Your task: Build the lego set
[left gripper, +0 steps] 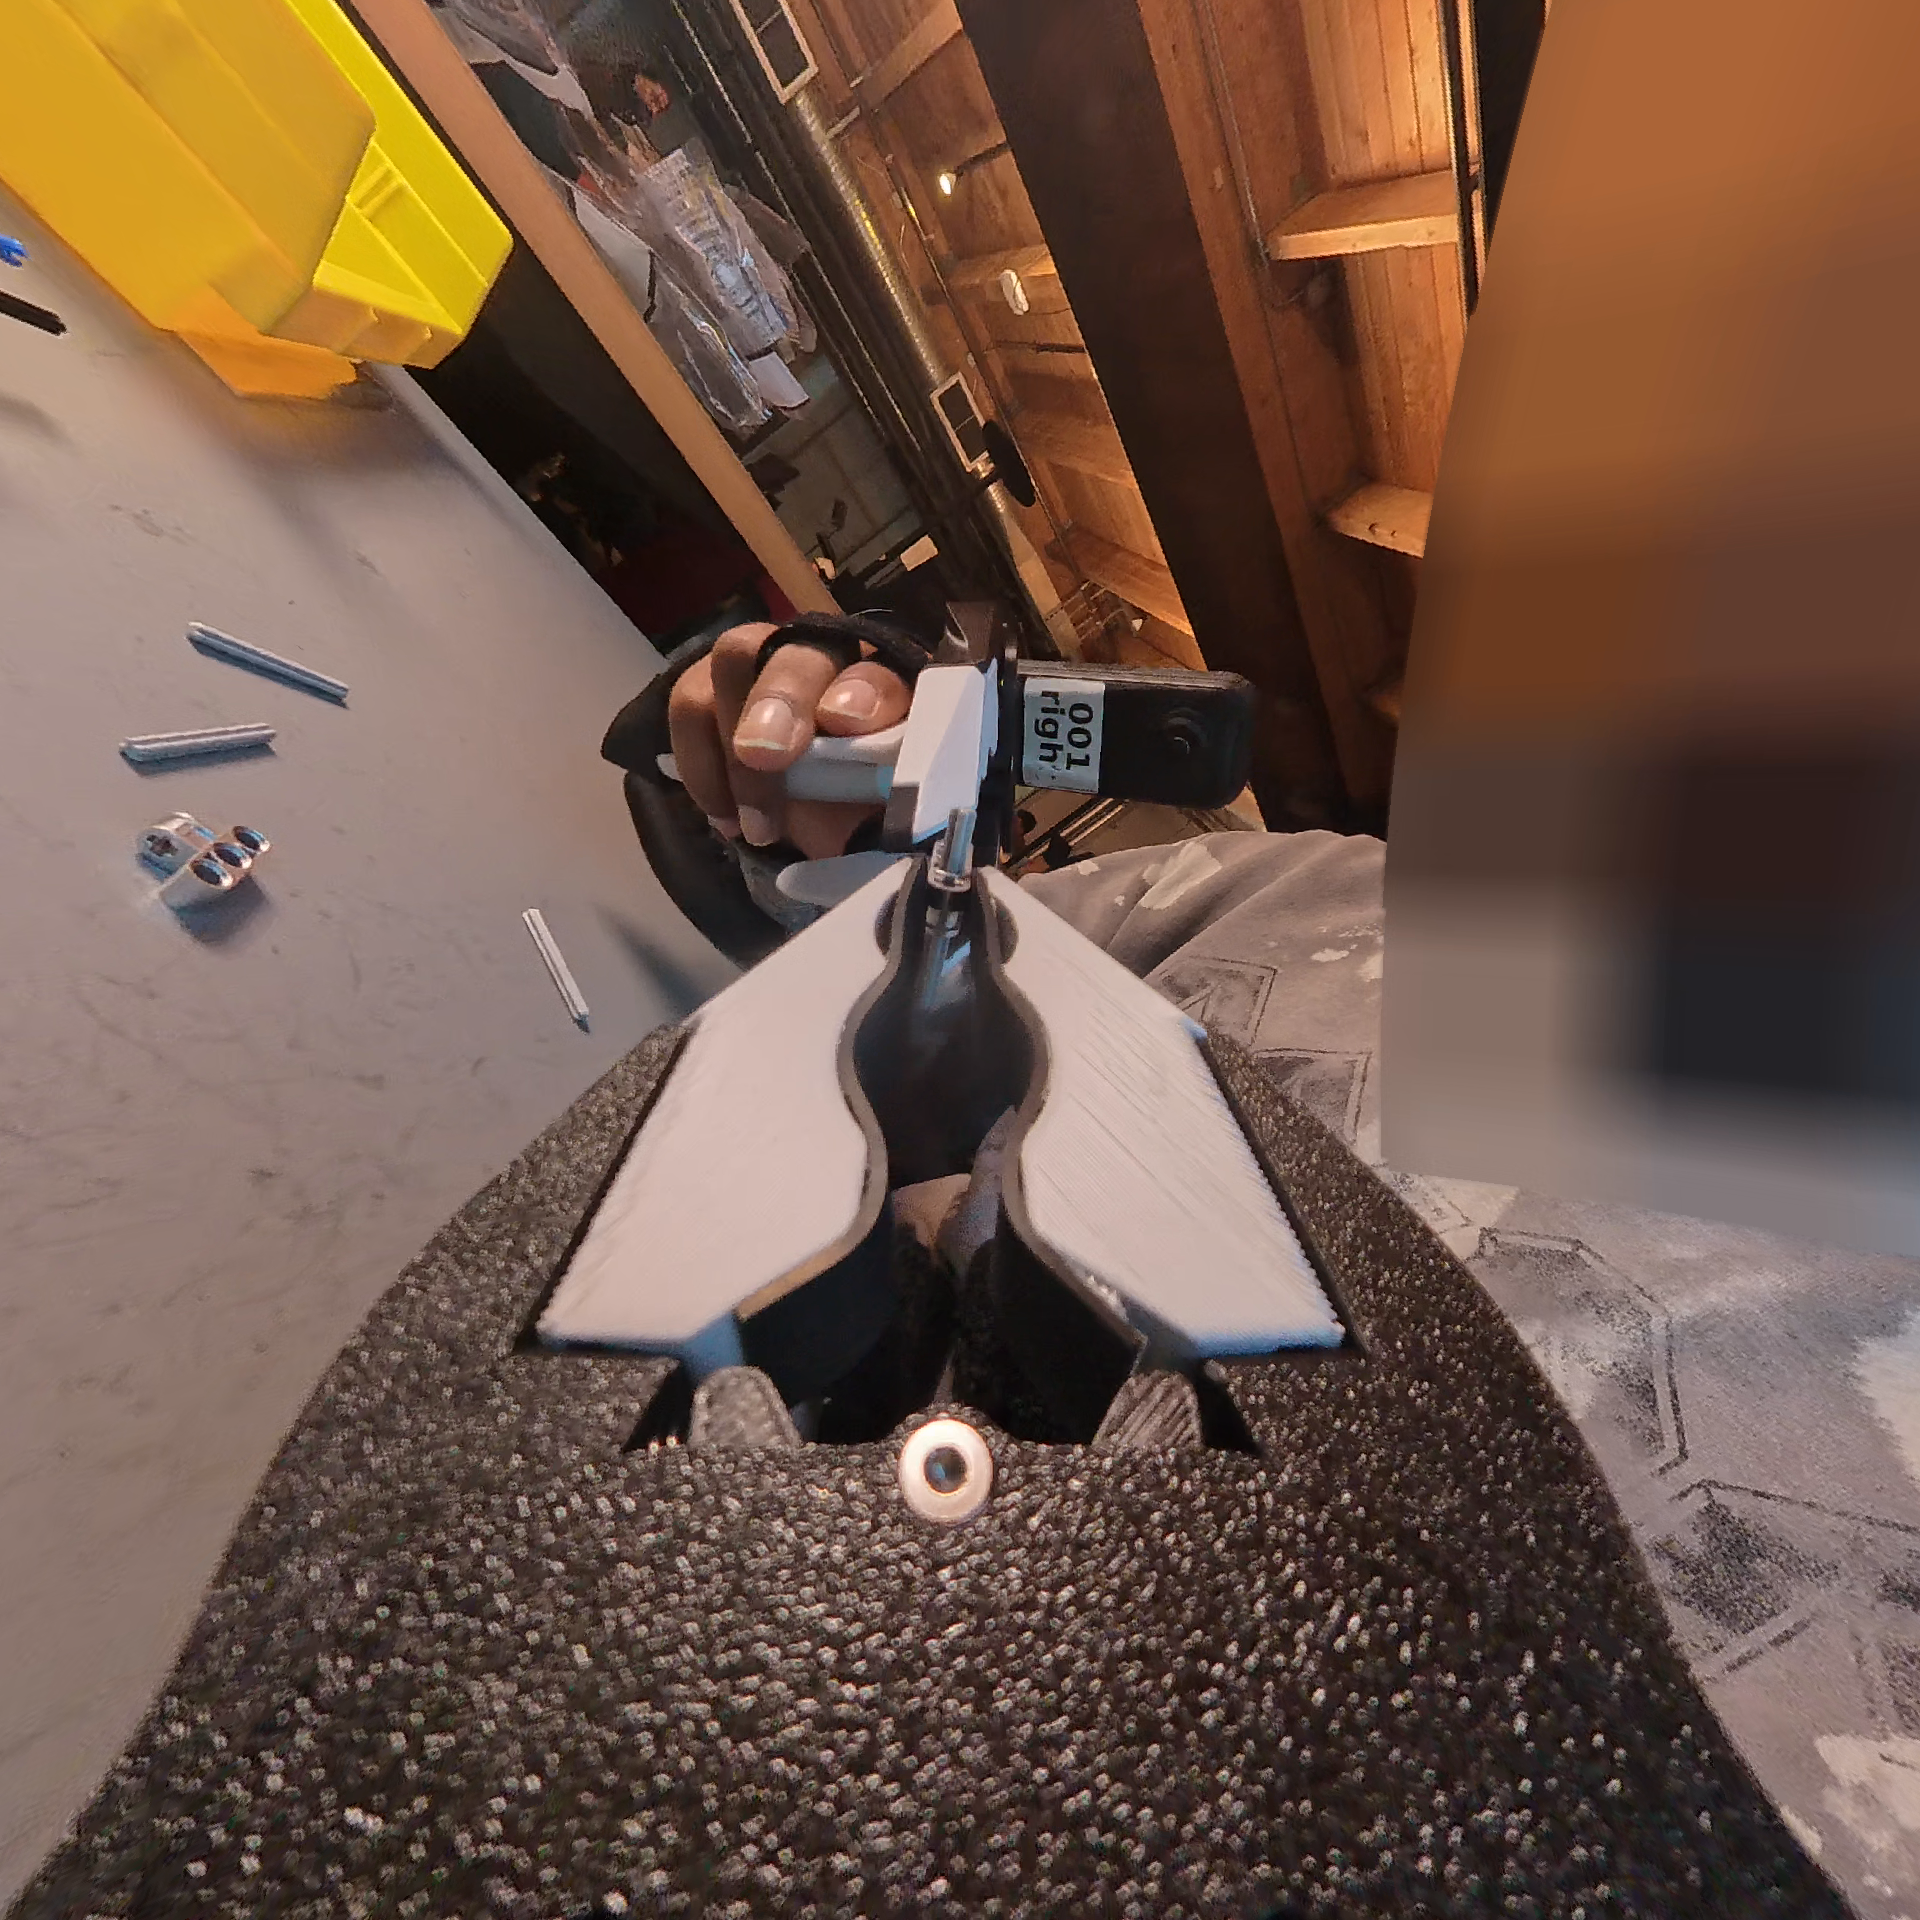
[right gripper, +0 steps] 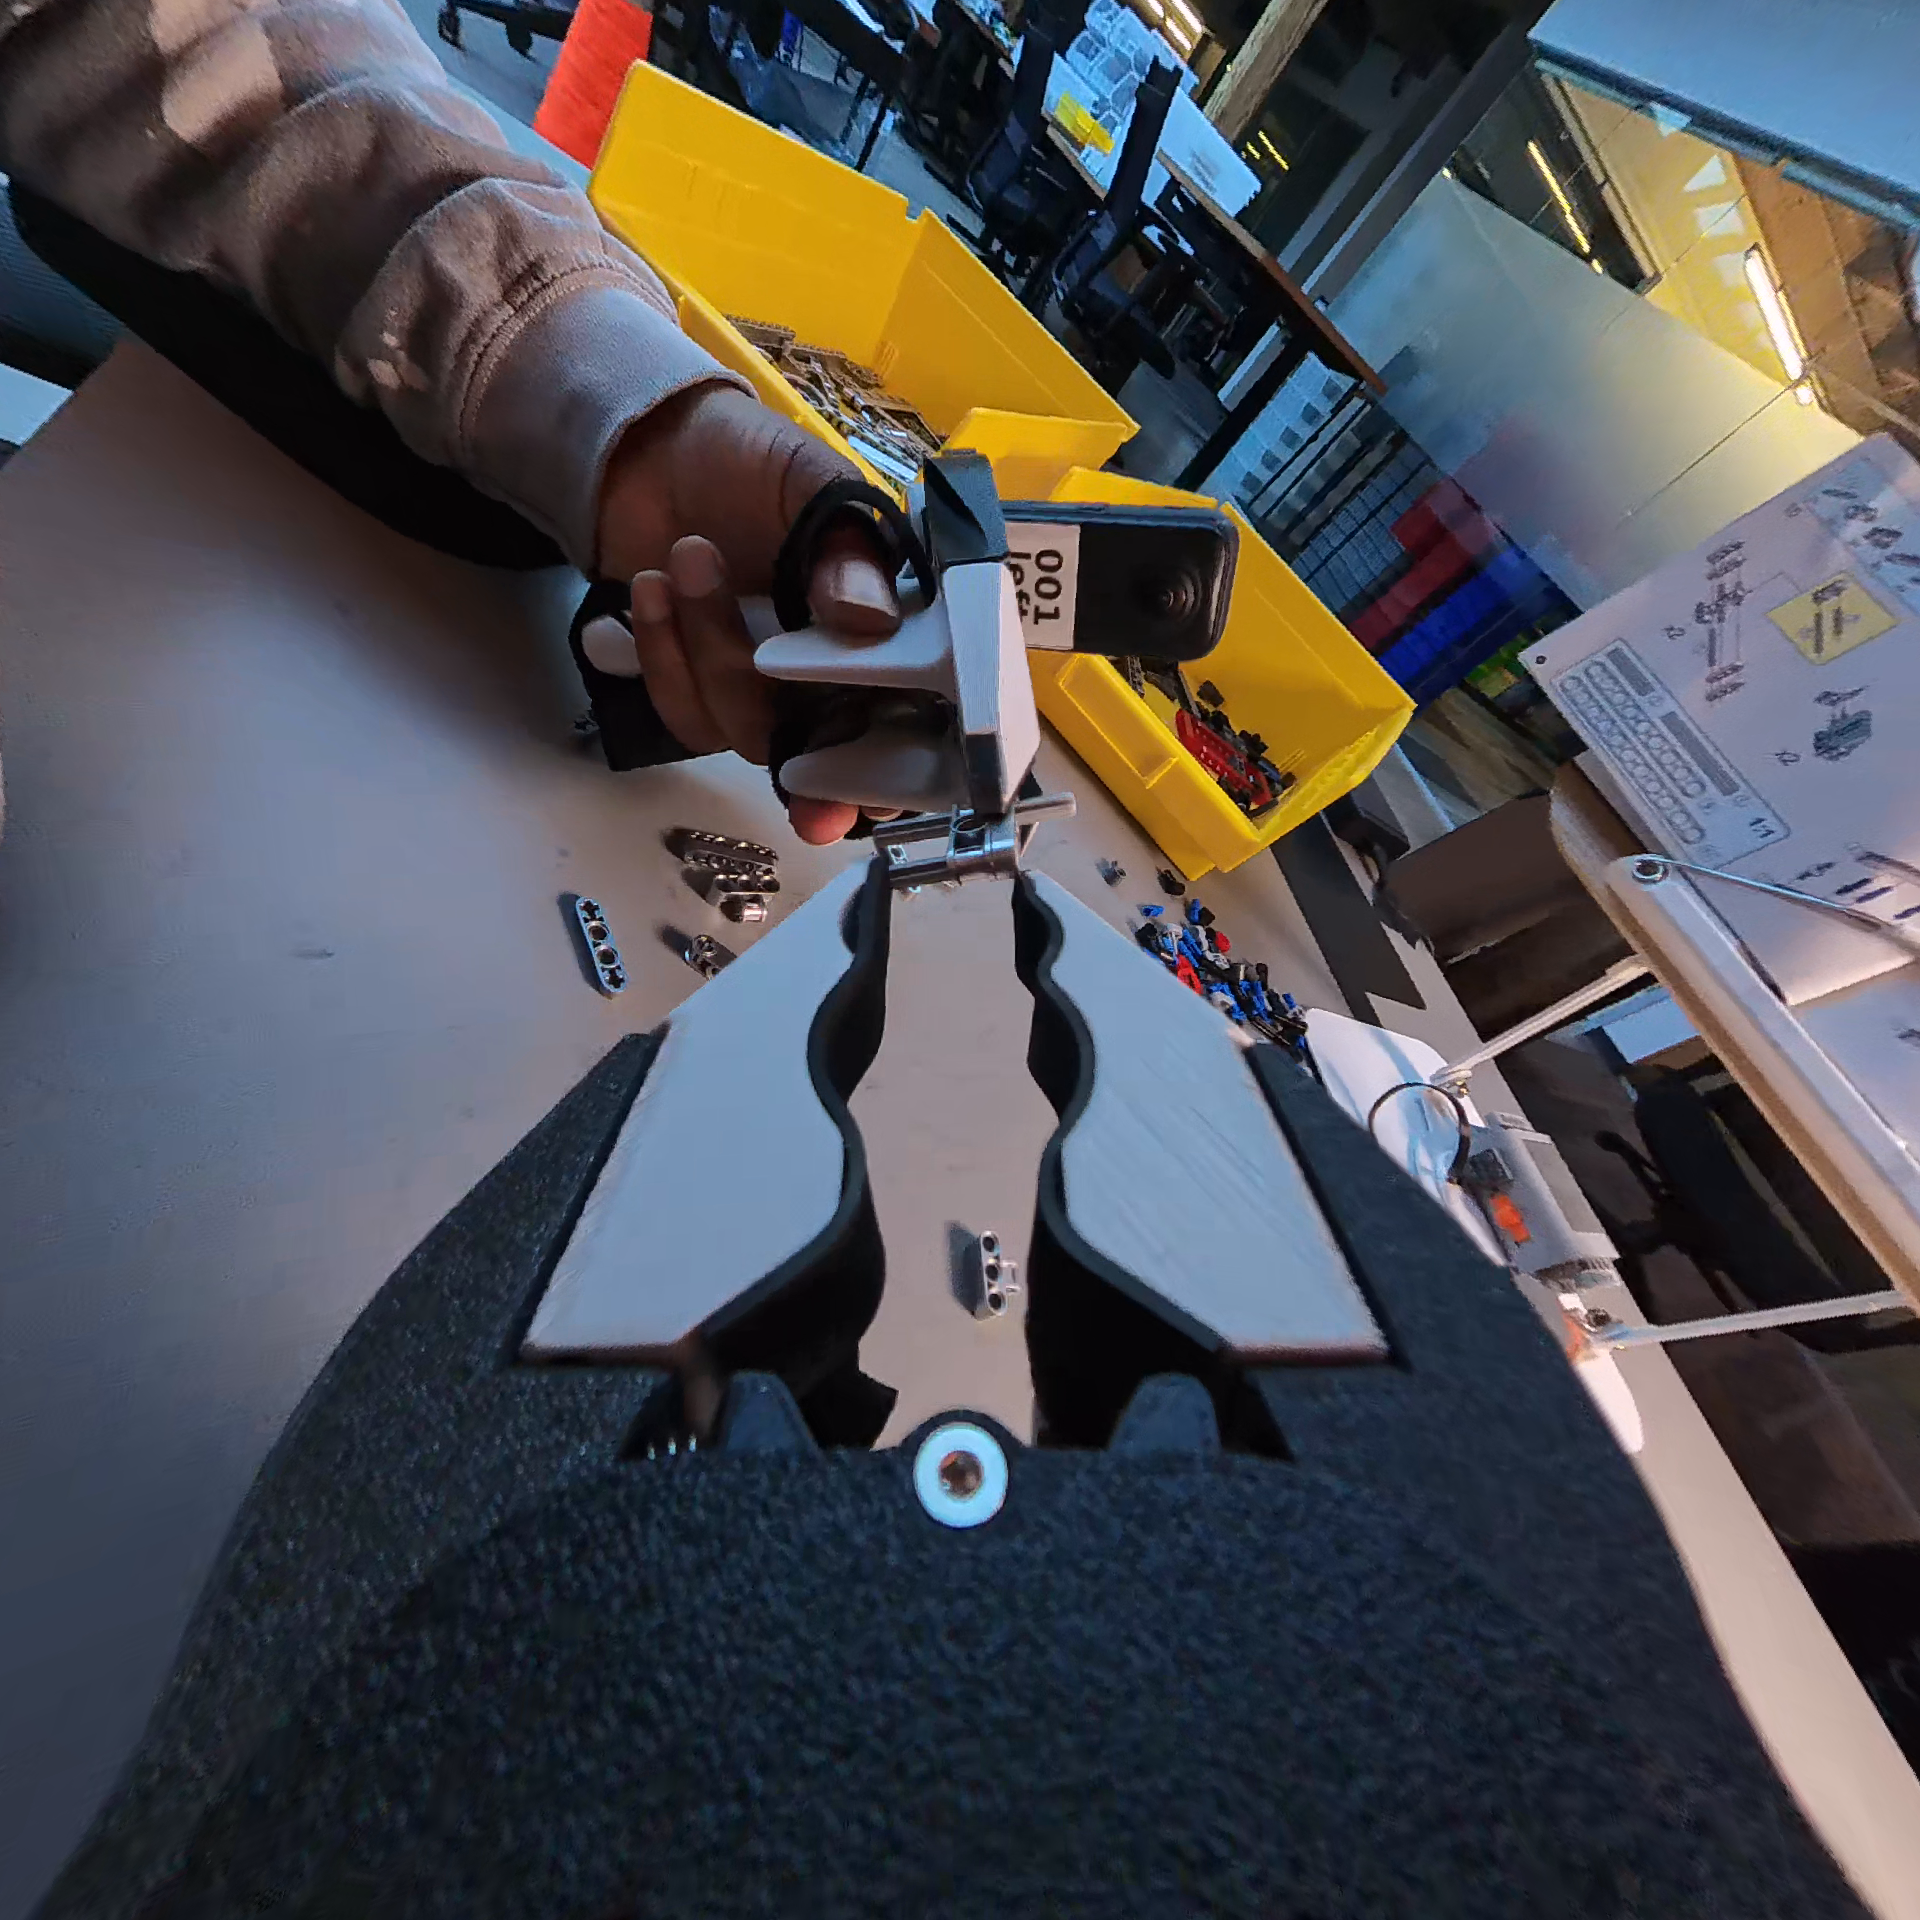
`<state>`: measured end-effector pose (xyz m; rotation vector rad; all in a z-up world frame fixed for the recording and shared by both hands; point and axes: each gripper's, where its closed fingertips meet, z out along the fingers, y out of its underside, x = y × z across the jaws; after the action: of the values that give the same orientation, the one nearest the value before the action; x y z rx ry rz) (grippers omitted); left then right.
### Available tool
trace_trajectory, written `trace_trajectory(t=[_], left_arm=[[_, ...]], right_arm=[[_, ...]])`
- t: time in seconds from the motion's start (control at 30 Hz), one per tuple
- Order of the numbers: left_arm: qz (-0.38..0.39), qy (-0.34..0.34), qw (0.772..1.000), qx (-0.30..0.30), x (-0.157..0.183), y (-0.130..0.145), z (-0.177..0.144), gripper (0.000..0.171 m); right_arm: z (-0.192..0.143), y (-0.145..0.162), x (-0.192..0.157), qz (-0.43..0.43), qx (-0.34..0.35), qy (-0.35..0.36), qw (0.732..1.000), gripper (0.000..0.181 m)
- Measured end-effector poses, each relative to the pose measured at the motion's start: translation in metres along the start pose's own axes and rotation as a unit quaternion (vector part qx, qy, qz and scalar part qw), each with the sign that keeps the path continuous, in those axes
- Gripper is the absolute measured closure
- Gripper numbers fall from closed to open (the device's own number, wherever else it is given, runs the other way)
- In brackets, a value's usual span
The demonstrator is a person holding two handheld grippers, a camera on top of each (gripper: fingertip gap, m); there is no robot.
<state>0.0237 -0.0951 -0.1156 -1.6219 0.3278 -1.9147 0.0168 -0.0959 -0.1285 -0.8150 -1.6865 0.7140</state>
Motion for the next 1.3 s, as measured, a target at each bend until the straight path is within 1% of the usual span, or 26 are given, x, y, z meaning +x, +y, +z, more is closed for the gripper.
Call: trace_trajectory(t=[0.27,0.3,0.33,0.43,0.5,0.57,0.6,0.7,0.77,0.83,0.9,1.0,1.1,1.17,1.23,1.3], left_arm=[[-0.016,0.001,1.0,0.017,-0.003,-0.002,-0.002,0.166],[-0.014,-0.001,1.0,0.012,-0.004,0.0,-0.001,0.167],[-0.017,-0.001,1.0,0.013,-0.004,0.0,-0.001,0.166],[0.004,-0.023,1.0,0.018,-0.006,-0.003,-0.002,0.165],[-0.008,-0.006,1.0,0.023,-0.003,-0.005,-0.002,0.167],[-0.015,-0.008,1.0,0.026,-0.005,-0.006,-0.002,0.166],[-0.018,-0.012,0.999,0.03,-0.007,-0.007,-0.002,0.166],[-0.036,-0.018,0.998,0.047,-0.012,-0.011,-0.004,0.166],[-0.046,-0.017,0.997,0.053,-0.014,-0.011,-0.005,0.166],[-0.05,-0.017,0.997,0.055,-0.014,-0.011,-0.003,0.166],[-0.052,-0.019,0.997,0.056,-0.014,-0.01,-0.002,0.166],[-0.062,-0.016,0.996,0.064,-0.015,-0.01,-0.001,0.166],[-0.058,-0.016,0.997,0.054,-0.015,-0.008,-0.001,0.165],[-0.045,-0.018,0.998,0.039,-0.013,-0.006,0.0,0.165],[-0.026,-0.027,0.999,0.021,-0.012,0.0,0.003,0.164],[-0.013,-0.038,0.999,0.026,-0.014,-0.002,0.004,0.165]], right_arm=[[0.002,0.003,0.002,-0.016,-0.013,0.018,1.0,0.162],[0.002,0.003,0.003,-0.017,-0.016,0.025,0.999,0.169],[0.001,0.002,0.004,-0.025,-0.015,0.026,0.999,0.172],[0.003,0.006,0.006,-0.039,-0.034,0.035,0.998,0.172],[0.003,0.002,0.009,-0.021,-0.022,0.04,0.999,0.172],[0.003,0.006,0.01,-0.03,-0.025,0.047,0.998,0.171],[0.003,0.008,0.01,-0.028,-0.022,0.047,0.998,0.168],[0.001,0.009,0.018,-0.006,-0.017,0.061,0.998,0.146],[-0.001,0.009,0.022,-0.005,-0.017,0.071,0.997,0.142],[0.001,0.009,0.02,-0.012,-0.019,0.07,0.997,0.146],[0.004,0.01,0.02,-0.02,-0.026,0.079,0.996,0.16],[0.004,0.01,0.019,-0.008,-0.024,0.07,0.997,0.16],[0.003,0.011,0.018,0.006,-0.021,0.059,0.998,0.16],[0.003,0.01,0.016,0.022,-0.014,0.046,0.999,0.16],[0.002,0.009,0.018,0.029,-0.012,0.048,0.998,0.16],[0.002,0.011,0.019,0.033,-0.013,0.047,0.998,0.16]])
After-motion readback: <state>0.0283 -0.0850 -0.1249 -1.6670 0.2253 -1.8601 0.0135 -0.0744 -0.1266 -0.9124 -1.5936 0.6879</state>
